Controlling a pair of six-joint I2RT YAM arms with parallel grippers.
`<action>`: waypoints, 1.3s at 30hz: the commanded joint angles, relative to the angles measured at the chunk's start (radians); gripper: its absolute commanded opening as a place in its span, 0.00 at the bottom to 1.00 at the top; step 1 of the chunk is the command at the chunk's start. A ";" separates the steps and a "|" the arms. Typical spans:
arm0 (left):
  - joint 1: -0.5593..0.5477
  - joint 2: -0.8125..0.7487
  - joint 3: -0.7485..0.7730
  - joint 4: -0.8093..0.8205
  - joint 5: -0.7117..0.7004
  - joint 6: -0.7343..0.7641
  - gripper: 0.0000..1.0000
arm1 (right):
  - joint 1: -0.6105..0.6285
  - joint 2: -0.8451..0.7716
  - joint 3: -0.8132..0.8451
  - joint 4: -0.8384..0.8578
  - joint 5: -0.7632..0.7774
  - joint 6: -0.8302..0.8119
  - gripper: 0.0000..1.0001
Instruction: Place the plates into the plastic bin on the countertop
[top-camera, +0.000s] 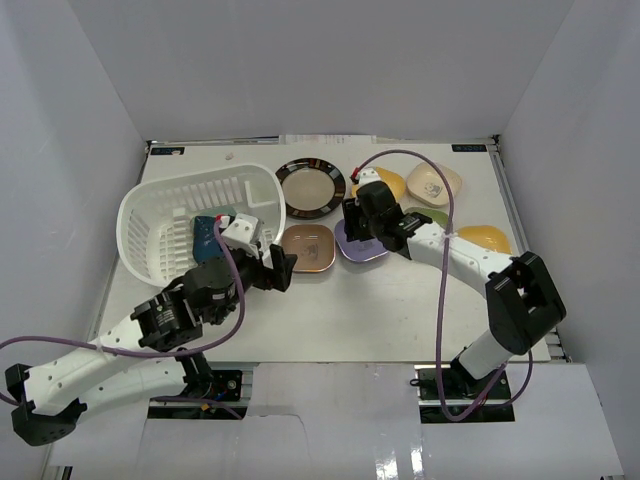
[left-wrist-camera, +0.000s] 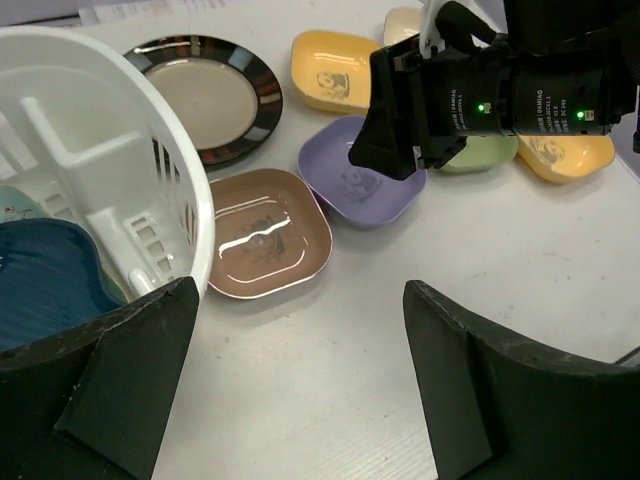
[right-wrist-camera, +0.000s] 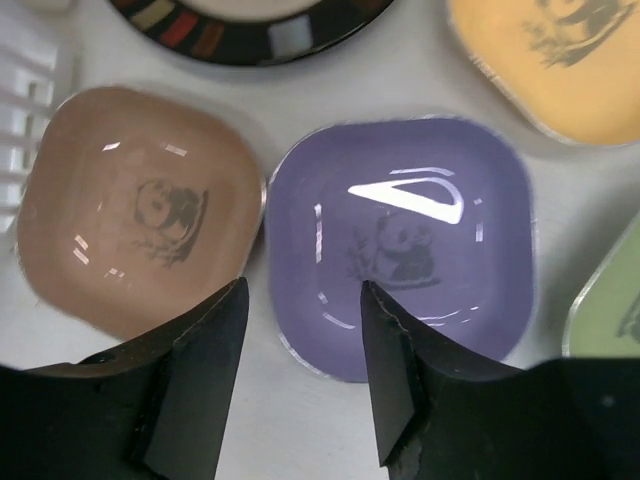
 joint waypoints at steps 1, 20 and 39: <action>-0.002 0.022 0.011 -0.009 0.055 -0.020 0.93 | 0.018 0.002 -0.029 0.003 -0.087 0.041 0.56; 0.008 -0.031 -0.028 -0.012 -0.045 0.011 0.93 | -0.014 0.249 0.190 0.202 0.094 0.310 0.57; 0.029 -0.085 -0.029 0.008 0.043 0.025 0.93 | -0.100 0.487 0.262 0.355 0.092 0.655 0.57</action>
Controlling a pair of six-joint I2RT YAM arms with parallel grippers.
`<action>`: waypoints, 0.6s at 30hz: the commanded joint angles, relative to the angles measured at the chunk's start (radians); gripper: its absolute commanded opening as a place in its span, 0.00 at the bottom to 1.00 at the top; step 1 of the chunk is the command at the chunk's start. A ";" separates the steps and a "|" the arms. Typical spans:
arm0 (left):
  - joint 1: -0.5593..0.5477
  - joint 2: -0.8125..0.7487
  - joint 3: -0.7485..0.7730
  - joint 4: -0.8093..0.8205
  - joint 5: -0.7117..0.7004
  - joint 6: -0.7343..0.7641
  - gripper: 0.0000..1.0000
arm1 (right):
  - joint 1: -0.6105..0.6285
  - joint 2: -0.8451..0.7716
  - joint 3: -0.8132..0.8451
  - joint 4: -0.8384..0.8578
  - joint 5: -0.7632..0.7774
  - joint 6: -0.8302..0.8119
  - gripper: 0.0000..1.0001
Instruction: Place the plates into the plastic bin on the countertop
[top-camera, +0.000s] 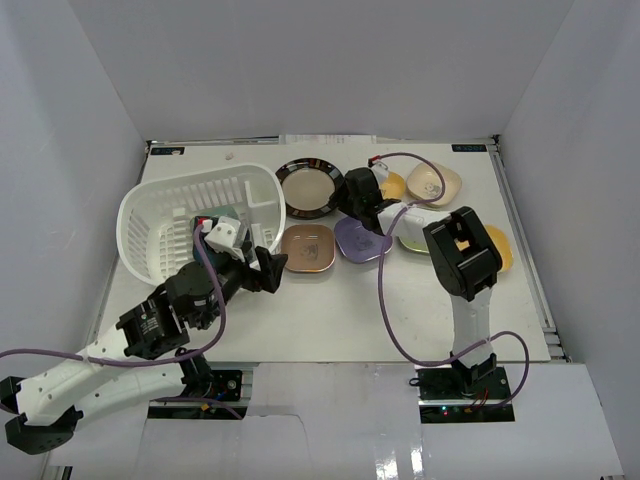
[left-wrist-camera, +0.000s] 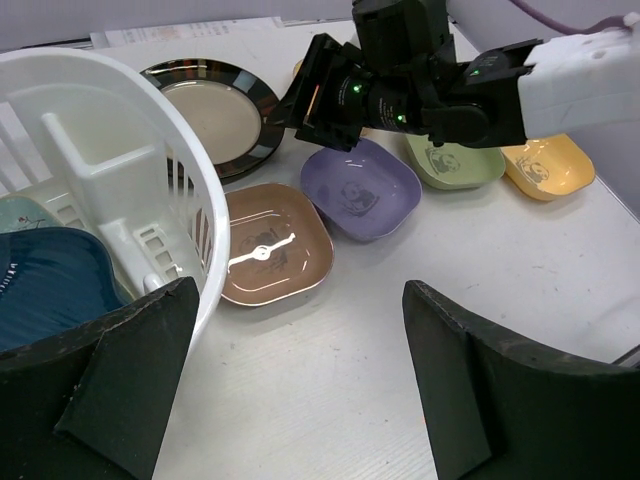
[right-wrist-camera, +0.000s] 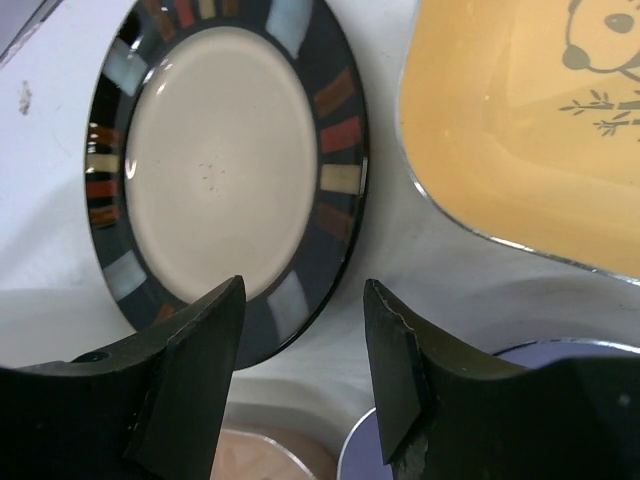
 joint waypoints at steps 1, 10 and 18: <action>0.008 -0.014 -0.009 0.019 0.022 0.015 0.93 | -0.009 0.044 0.044 0.026 0.037 0.042 0.57; 0.014 -0.014 -0.012 0.026 0.039 0.026 0.93 | -0.012 0.162 0.191 0.002 0.001 0.034 0.57; 0.028 0.000 -0.017 0.037 0.056 0.036 0.94 | -0.012 0.232 0.220 0.052 -0.034 0.143 0.55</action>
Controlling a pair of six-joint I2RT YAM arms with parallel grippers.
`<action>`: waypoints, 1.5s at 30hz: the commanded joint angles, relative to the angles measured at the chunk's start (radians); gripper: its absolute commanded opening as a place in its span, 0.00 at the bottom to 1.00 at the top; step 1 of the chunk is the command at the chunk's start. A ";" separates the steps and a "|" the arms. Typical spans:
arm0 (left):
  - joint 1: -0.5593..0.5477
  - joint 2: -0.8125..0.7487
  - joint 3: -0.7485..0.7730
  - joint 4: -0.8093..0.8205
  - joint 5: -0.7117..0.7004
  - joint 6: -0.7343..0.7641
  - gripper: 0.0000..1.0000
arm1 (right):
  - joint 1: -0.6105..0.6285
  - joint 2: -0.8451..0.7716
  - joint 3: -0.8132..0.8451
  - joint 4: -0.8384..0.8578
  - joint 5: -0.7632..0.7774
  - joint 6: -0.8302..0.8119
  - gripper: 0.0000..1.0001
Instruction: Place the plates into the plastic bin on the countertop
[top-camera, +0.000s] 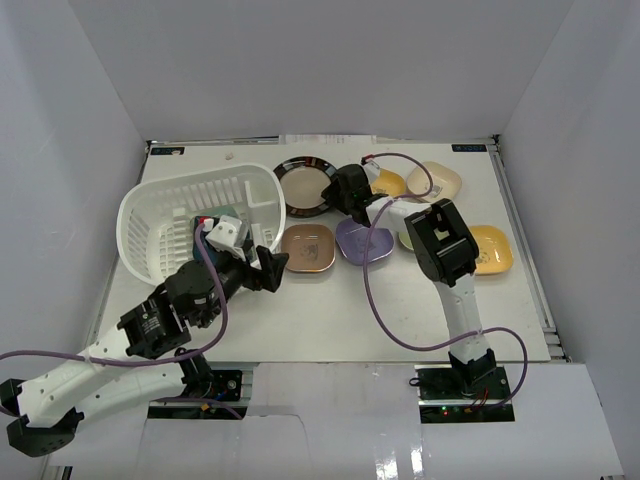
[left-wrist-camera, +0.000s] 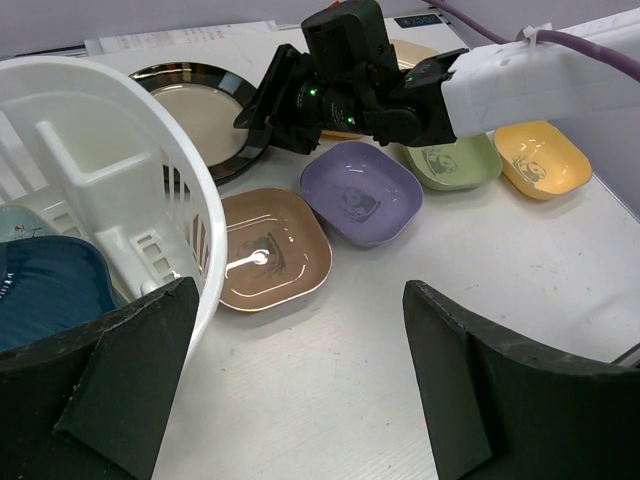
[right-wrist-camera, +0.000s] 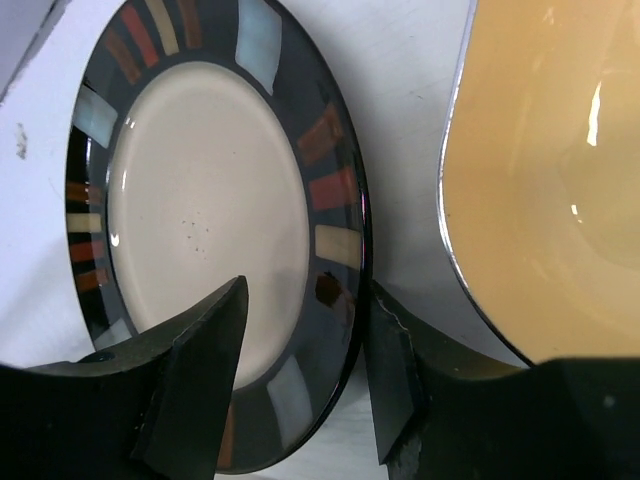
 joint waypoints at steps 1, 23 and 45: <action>0.009 0.010 -0.012 0.012 0.021 0.016 0.94 | -0.002 0.033 0.030 0.050 -0.013 0.085 0.54; 0.076 -0.016 -0.009 0.041 0.012 0.006 0.94 | -0.017 -0.249 -0.202 0.521 0.039 0.179 0.08; 0.090 -0.088 0.156 0.070 -0.001 0.002 0.98 | 0.136 -0.662 -0.317 0.477 -0.241 -0.042 0.08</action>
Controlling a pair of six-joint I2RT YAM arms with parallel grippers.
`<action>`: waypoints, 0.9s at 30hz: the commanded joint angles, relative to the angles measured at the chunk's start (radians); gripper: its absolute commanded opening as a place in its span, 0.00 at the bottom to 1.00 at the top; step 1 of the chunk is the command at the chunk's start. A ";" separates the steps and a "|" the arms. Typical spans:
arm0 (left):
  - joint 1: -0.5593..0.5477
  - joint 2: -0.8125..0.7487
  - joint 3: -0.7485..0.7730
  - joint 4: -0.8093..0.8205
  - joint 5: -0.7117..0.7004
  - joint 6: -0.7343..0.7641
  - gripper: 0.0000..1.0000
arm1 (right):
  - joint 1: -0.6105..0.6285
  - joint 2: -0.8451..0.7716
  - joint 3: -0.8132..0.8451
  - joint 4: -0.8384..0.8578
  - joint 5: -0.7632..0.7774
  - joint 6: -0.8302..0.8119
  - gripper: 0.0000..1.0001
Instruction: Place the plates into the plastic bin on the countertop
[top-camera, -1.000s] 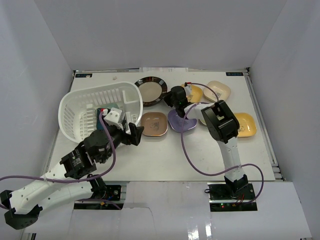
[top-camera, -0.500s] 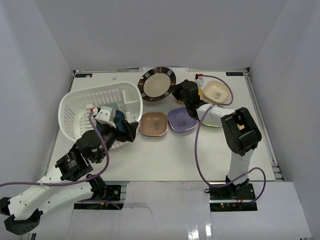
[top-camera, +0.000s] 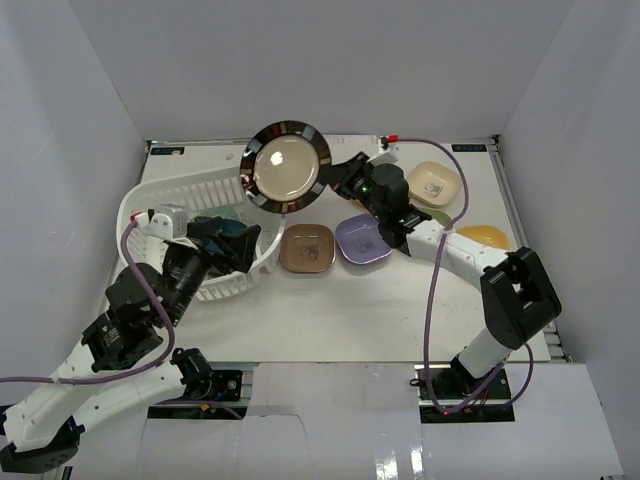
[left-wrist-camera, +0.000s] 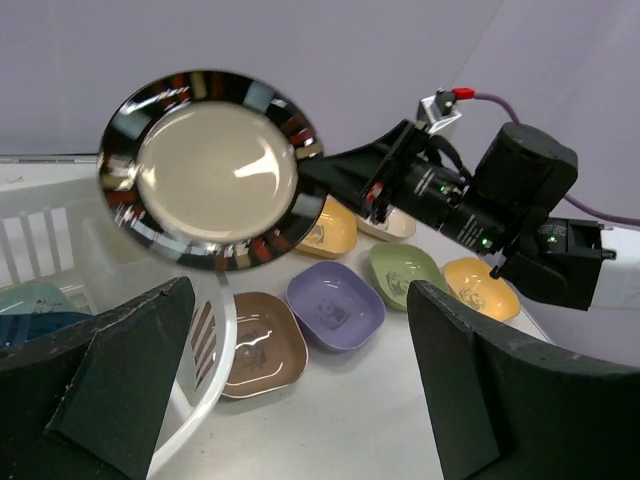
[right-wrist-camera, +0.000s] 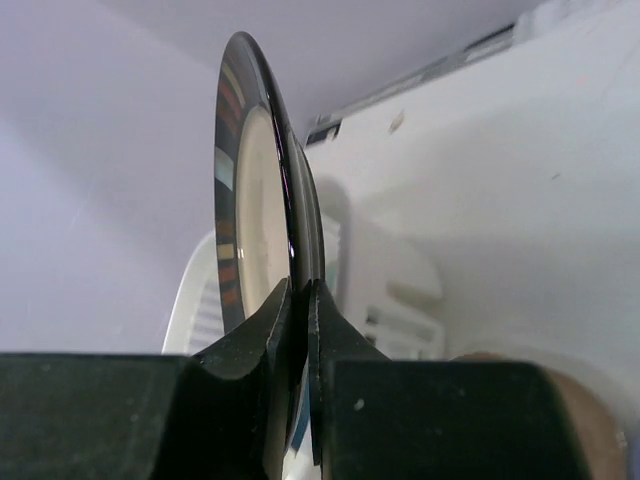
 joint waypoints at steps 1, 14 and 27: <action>0.004 0.005 0.044 0.026 -0.005 0.024 0.98 | 0.099 -0.009 0.149 0.114 -0.115 -0.016 0.08; 0.006 -0.021 -0.027 0.076 -0.105 0.069 0.98 | 0.306 0.293 0.437 -0.064 -0.152 -0.043 0.08; 0.033 0.001 -0.074 0.079 -0.091 0.067 0.98 | 0.362 0.502 0.654 -0.281 -0.086 -0.157 0.25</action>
